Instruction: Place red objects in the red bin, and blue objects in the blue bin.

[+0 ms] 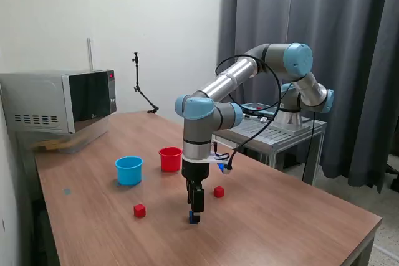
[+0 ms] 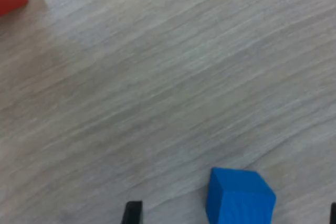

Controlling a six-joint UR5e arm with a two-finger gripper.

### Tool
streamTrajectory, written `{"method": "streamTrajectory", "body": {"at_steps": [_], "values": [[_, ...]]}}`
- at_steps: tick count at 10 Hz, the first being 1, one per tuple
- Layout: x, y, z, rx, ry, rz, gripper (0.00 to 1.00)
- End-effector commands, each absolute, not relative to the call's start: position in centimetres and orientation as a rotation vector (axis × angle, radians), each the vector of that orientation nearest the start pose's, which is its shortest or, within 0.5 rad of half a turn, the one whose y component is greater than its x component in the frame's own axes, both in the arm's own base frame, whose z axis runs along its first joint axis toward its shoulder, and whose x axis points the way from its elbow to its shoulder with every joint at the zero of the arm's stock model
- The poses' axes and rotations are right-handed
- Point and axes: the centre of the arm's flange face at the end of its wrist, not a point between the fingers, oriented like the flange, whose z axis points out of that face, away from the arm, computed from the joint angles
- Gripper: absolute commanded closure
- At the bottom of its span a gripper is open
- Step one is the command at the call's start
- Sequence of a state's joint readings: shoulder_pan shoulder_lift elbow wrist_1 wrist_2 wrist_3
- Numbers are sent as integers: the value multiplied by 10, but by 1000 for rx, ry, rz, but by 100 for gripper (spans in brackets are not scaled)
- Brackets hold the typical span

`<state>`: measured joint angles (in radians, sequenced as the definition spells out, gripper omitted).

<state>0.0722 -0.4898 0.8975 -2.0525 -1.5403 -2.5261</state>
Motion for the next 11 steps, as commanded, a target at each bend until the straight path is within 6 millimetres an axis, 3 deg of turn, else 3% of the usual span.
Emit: {"method": "streamTrajectory", "body": {"at_steps": [1, 5, 6, 11], "values": [[-830, -197, 115, -1602, 2795, 5, 0], [-830, -197, 112, -1610, 2788, 1, 0], [-829, -197, 111, -1609, 2787, 0, 100], [-829, -197, 112, -1610, 2788, 3, 100]]}}
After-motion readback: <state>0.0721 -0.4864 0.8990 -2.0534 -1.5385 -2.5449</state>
